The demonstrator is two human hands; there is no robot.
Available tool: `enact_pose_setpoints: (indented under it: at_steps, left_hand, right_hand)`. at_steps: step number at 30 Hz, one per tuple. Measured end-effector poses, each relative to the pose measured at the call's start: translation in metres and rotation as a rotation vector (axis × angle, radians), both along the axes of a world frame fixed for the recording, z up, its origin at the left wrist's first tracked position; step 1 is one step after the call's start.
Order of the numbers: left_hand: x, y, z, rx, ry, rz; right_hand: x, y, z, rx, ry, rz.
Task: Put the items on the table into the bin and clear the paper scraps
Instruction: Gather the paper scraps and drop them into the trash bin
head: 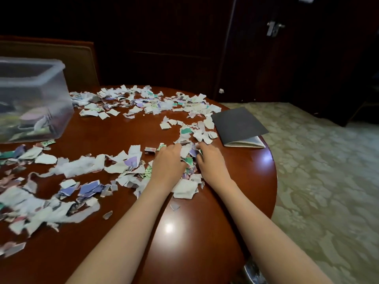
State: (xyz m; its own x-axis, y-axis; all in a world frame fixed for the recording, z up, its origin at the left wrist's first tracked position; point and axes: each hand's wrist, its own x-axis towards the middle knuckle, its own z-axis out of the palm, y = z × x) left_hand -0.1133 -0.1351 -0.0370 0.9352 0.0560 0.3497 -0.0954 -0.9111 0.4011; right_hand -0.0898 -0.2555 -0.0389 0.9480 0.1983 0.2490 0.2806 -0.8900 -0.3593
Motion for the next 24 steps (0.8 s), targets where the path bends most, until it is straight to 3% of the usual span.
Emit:
enact_pose_setpoints:
  at_steps: [13,20,24]
  left_hand:
    - [0.002,0.007,0.013,-0.579,-0.242,0.022]
    - [-0.001,0.005,0.023,-0.792,-0.376,0.023]
    - [-0.004,0.003,0.029,-1.004,-0.351,0.110]
  right_hand:
    - [0.002,-0.004,0.004,0.469,0.009,-0.111]
    - [0.010,0.004,0.003,0.478,-0.063,-0.214]
    - [0.008,0.008,0.007,0.776,-0.095,-0.266]
